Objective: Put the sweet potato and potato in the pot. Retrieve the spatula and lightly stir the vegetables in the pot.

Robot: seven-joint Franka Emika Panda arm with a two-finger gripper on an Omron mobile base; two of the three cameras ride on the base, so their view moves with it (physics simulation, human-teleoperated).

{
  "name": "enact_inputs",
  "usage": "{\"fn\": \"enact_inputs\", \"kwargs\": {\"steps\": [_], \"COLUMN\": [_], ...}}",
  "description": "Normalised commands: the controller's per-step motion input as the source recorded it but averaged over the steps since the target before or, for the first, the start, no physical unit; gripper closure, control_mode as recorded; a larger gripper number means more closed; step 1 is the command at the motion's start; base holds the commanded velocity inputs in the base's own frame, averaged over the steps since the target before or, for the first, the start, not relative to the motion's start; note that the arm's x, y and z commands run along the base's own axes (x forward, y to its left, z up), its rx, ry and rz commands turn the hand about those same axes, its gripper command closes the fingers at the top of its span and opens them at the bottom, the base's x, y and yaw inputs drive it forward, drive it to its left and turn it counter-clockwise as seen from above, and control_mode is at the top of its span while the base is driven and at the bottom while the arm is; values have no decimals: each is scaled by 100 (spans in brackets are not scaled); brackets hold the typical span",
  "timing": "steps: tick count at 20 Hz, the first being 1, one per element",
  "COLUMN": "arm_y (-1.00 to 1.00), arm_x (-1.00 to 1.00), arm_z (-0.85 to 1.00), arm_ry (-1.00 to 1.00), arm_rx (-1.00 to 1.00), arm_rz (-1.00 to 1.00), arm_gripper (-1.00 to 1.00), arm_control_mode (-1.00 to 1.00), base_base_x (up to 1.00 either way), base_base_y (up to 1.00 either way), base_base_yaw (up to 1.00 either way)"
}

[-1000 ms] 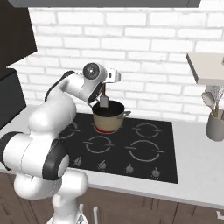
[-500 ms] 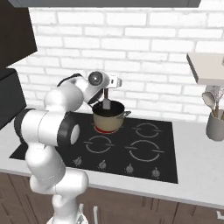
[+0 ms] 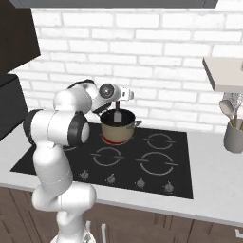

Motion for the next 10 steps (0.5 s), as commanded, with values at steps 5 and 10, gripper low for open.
{"fn": "enact_inputs", "kwargs": {"steps": [5,10], "arm_y": [-17,-13], "arm_x": [4,30], "arm_z": [-35,-30], "arm_ry": [3,0], "arm_rx": [0,-2], "arm_rz": [0,0], "arm_gripper": [100,100], "arm_control_mode": [-100,-100], "base_base_x": [0,0], "base_base_y": [0,0], "base_base_yaw": [0,0]}}
